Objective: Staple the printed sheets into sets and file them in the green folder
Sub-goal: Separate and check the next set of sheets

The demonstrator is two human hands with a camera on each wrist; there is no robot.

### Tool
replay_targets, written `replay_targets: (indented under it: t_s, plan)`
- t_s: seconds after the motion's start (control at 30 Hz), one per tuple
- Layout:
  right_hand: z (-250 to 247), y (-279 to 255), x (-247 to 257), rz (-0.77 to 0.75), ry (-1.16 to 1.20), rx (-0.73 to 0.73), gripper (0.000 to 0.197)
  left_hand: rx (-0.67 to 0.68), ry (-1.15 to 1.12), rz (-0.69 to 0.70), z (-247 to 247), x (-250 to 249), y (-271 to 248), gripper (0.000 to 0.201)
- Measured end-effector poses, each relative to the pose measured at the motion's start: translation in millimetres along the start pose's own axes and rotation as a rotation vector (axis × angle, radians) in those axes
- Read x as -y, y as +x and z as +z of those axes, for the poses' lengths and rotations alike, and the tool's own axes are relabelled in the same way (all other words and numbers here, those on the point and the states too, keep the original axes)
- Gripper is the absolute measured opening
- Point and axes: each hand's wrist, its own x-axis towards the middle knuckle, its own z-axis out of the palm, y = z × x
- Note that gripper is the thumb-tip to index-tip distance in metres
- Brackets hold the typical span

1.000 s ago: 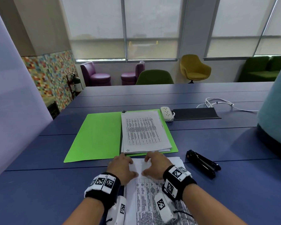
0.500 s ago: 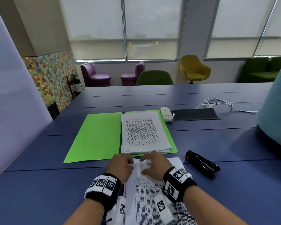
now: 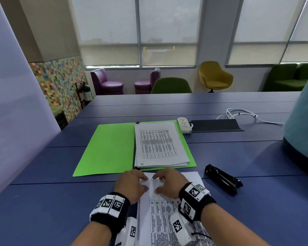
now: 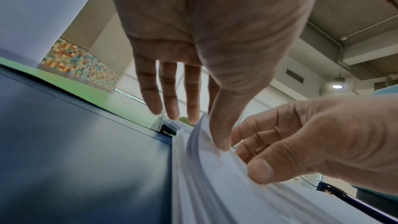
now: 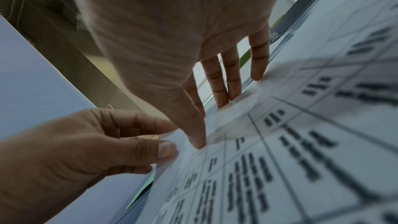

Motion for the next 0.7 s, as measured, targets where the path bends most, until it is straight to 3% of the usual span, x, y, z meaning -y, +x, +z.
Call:
replay_targets:
  t_s: [0.1,0.27,0.3,0.4,0.5,0.57,0.63,0.7]
  plan:
    - [2,0,-1,-0.009,0.019,-0.016,0.042,0.002,-0.1,0.046,2,-6,-1,0.014]
    - [1,2,-3,-0.022,0.103,-0.014,0.009,0.116,-0.484,0.002,10,0,-1,0.015]
    - [0,3,-4,-0.023,0.127,-0.018,0.011,0.131,-0.511,-0.004,13,3,0,0.014]
    - [-6,5,-7,-0.02,0.153,-0.036,0.012,0.084,-0.567,-0.035,24,15,3,0.048]
    - [-20,7,-15,-0.002,0.144,-0.027,0.017,-0.018,-0.622,-0.069,26,18,0,0.06]
    - [-34,5,-24,0.039,0.147,-0.032,0.017,-0.072,-0.691,-0.061,24,18,-3,0.058]
    - [-49,2,-41,0.134,0.167,-0.056,0.019,-0.123,-0.759,-0.093,19,17,-6,0.04]
    - [-61,-5,-57,0.246,0.26,-0.1,0.021,-0.159,-0.832,-0.114,14,17,-9,0.04]
